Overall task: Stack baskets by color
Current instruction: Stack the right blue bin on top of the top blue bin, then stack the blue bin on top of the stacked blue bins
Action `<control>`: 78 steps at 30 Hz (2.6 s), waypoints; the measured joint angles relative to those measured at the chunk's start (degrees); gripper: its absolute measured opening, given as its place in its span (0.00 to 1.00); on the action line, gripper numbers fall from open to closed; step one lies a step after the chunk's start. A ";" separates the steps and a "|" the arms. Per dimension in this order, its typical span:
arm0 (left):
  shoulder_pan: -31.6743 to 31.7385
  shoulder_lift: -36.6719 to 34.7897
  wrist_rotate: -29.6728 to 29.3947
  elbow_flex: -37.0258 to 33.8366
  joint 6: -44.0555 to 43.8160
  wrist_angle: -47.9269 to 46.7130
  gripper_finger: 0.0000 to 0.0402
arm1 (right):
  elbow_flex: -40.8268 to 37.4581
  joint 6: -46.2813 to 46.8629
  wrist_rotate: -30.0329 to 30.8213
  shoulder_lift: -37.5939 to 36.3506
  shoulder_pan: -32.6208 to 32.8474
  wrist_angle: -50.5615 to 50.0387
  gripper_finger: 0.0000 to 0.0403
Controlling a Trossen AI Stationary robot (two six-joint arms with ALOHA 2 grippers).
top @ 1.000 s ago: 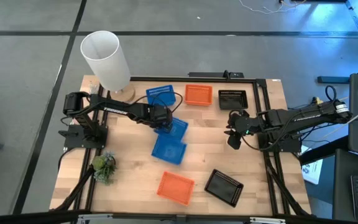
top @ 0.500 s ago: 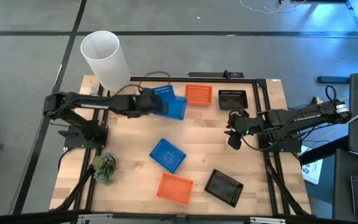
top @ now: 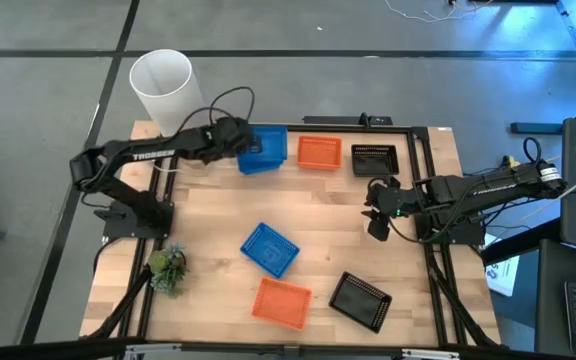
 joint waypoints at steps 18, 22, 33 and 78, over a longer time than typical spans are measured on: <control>1.21 6.29 1.19 -0.01 -8.87 -0.69 0.00 | 0.01 -3.19 -0.46 -0.02 0.03 0.12 0.33; 1.21 6.30 1.79 -0.01 -9.30 -0.77 0.00 | 0.02 -3.27 -1.11 -0.02 0.02 0.07 0.33; 1.21 6.30 5.04 -0.01 -9.21 -0.77 0.03 | 0.01 -4.58 -1.49 -0.02 0.04 0.05 0.33; 1.18 6.10 5.97 3.27 -2.17 4.01 0.22 | 0.02 -4.48 -1.49 -0.02 0.04 -0.68 0.33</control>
